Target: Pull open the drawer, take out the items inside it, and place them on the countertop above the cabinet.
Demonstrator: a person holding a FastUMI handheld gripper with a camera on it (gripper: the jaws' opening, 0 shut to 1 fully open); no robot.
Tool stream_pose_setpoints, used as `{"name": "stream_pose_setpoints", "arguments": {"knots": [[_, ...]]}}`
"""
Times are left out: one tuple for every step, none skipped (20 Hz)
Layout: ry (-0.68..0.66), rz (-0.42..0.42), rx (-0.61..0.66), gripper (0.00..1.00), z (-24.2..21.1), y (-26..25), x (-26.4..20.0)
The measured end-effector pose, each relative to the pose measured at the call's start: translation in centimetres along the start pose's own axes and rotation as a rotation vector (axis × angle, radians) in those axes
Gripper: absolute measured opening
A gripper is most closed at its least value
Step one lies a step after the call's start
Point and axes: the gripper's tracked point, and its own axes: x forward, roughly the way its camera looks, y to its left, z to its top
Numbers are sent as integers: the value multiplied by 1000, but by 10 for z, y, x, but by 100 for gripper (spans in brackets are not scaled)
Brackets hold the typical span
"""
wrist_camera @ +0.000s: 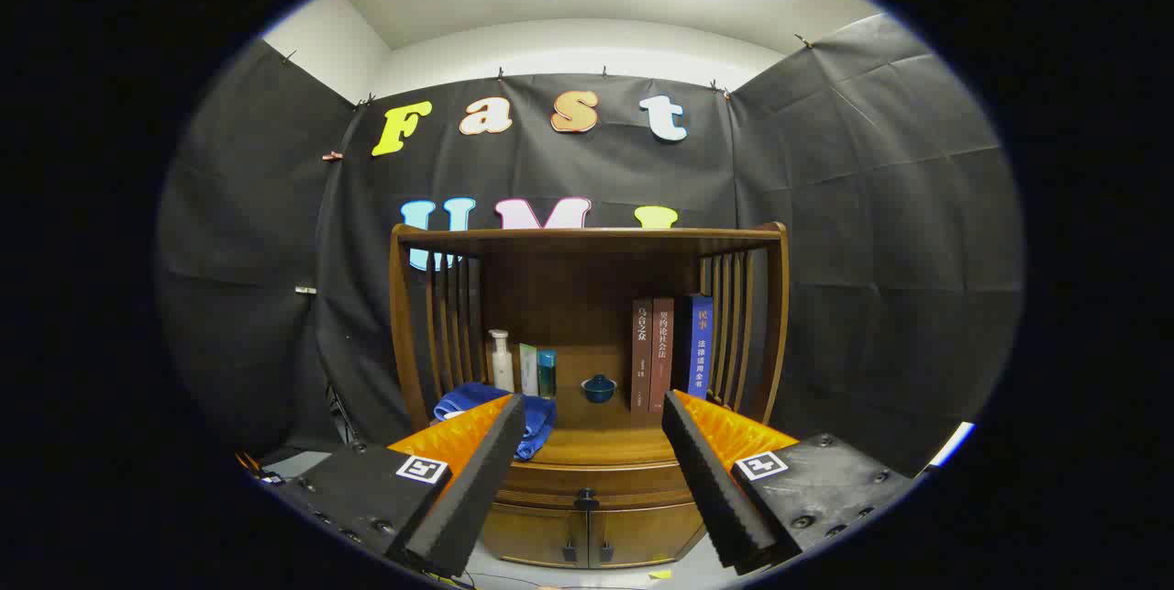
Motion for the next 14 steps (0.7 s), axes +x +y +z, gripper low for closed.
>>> {"name": "stream_pose_setpoints", "arguments": {"knots": [[1, 2, 4, 98, 0, 0, 1], [2, 5, 13, 98, 0, 0, 2], [3, 4, 22, 98, 0, -1, 3], [6, 1, 29, 98, -1, -3, 4], [8, -5, 33, 98, -2, -5, 5], [9, -5, 37, 98, -2, -6, 6], [9, -7, 41, 98, -2, -8, 6], [8, -11, 44, 98, -2, -10, 7], [7, -18, 44, 98, -3, -13, 6], [9, -21, 42, 98, -4, -14, 7], [10, -23, 39, 98, -5, -14, 8], [13, -26, 36, 98, -5, -16, 7], [15, -27, 34, 98, -7, -17, 8], [17, -27, 34, 98, -8, -17, 7]]}}
